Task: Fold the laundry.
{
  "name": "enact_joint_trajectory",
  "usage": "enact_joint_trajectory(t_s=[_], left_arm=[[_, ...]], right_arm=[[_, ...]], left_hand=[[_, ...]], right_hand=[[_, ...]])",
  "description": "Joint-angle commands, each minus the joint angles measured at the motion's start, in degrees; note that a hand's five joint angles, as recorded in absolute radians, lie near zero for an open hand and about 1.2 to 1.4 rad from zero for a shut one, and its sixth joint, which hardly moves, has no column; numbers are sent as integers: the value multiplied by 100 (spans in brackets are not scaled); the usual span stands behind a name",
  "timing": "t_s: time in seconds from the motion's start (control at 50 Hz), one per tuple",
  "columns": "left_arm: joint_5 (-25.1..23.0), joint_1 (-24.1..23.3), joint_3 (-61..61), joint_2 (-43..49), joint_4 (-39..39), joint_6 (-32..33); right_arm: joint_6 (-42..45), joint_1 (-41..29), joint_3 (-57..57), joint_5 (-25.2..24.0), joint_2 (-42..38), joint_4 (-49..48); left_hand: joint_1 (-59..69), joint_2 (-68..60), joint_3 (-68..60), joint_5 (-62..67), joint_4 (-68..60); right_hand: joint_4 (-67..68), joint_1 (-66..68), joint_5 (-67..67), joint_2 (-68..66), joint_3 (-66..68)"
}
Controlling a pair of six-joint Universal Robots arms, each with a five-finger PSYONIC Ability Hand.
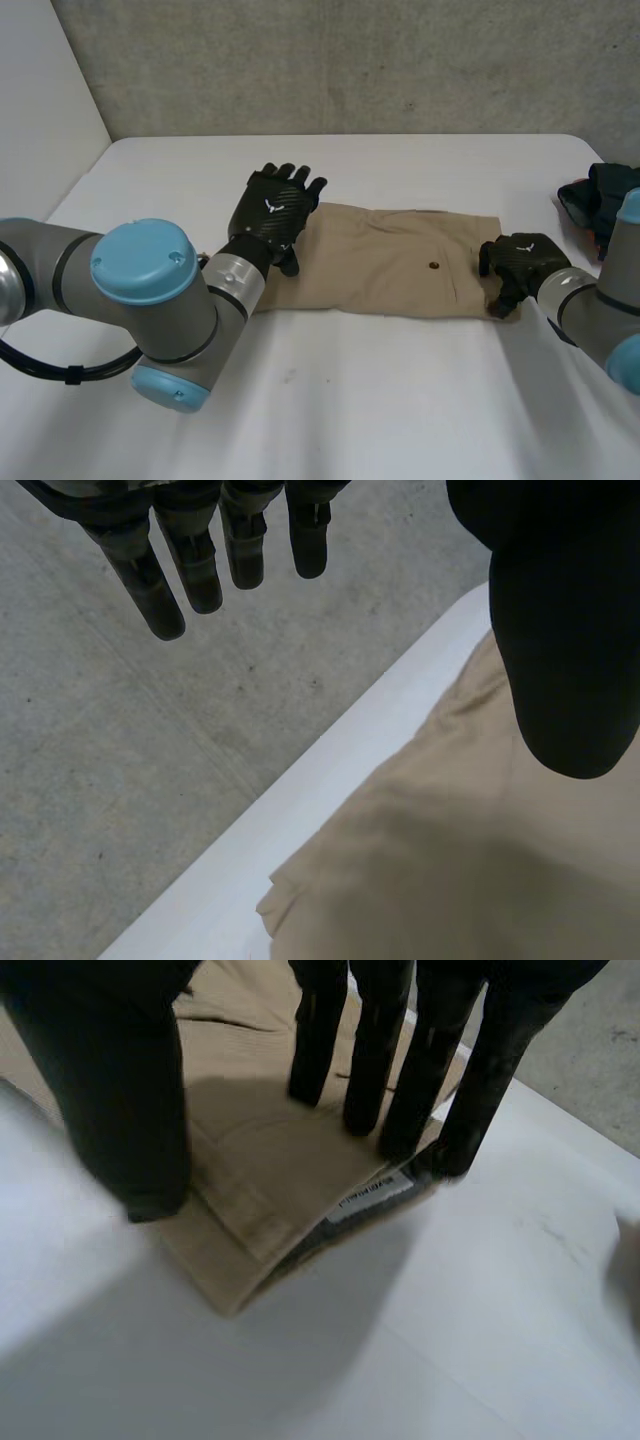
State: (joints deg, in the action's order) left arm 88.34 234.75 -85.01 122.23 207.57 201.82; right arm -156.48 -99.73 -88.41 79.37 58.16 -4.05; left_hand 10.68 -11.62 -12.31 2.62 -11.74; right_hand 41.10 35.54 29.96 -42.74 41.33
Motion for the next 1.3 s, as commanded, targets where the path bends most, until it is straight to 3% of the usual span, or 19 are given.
enact_joint_trajectory(t_s=[0.02,0.24,0.4,0.48,0.58,0.68,0.8,0.82,0.84,0.86,0.88,0.9,1.0,1.02,1.1,1.16,1.3], left_arm=[[17,0,11,11,-6,-37],[26,53,-121,-480,-76,-73],[17,114,-428,-867,-76,-424],[17,193,-490,-929,-76,-521],[26,299,-561,-964,-76,-539],[26,325,-561,-956,-59,-539],[26,352,-455,-947,-59,-600],[26,352,-446,-938,-59,-609],[34,369,-412,-929,-59,-626],[34,378,-350,-903,-68,-661],[34,387,-306,-894,-68,-679],[34,387,-262,-886,-76,-714],[8,326,185,-807,-313,-1100],[8,317,265,-780,-357,-1145],[-1,212,809,-377,-857,-1364],[-1,-68,1318,79,-1357,-1461],[25,-290,2207,1082,-2387,-1470]], right_arm=[[434,207,97,123,-279,-210],[1189,779,-220,44,943,-53],[2999,824,-19,44,1005,-52],[3396,219,192,-149,996,-158],[3423,-1098,500,-1192,839,-473],[3493,-1785,676,-2082,285,-729],[3440,-2656,1053,-2268,-549,-685],[3414,-2683,1071,-2268,-594,-668],[3353,-2709,1072,-2242,-578,-650],[3318,-2710,1072,-2207,-551,-641],[3143,-2727,1054,-2032,-438,-624],[2959,-2710,1054,-1900,-367,-606],[729,-2438,1054,-1100,142,-650],[-163,-2263,1037,-899,396,-659],[-1776,-1736,1037,-669,784,-571],[-1983,-1532,1063,-668,680,-483],[-1377,-1444,1809,-545,-339,360]], left_hand=[[-68,162,231,-262,174],[-68,162,231,-262,174],[-68,162,231,-262,174],[-68,162,231,-262,174],[-68,162,231,-262,174],[-68,162,231,-262,174],[-68,162,231,-262,174],[-68,162,231,-262,174],[-68,162,231,-262,174],[-68,162,231,-262,174],[-68,162,231,-262,174],[-68,162,231,-262,174],[-68,162,231,-262,174],[-68,162,231,-262,174],[-68,162,231,-262,174],[-68,162,231,-262,174],[-64,157,227,-258,170]], right_hand=[[3890,4446,4004,-3726,3867],[3890,4446,4004,-3726,3867],[3890,4446,4004,-3726,3867],[3890,4446,4004,-3726,3867],[3890,4446,4004,-3726,3867],[3890,4446,4004,-3726,3867],[3890,4446,4004,-3726,3867],[2697,3253,2811,-2533,2674],[287,843,401,-123,264],[-720,-163,-605,883,-743],[-2545,-1989,-2431,2709,-2568],[-3110,-2554,-2996,3274,-3133],[-3110,-2554,-2996,3274,-3133],[-3110,-2554,-2996,3274,-3133],[-3110,-2554,-2996,3274,-3133],[-3110,-2554,-2996,3274,-3133],[-3110,-2554,-2996,3274,-3133]])
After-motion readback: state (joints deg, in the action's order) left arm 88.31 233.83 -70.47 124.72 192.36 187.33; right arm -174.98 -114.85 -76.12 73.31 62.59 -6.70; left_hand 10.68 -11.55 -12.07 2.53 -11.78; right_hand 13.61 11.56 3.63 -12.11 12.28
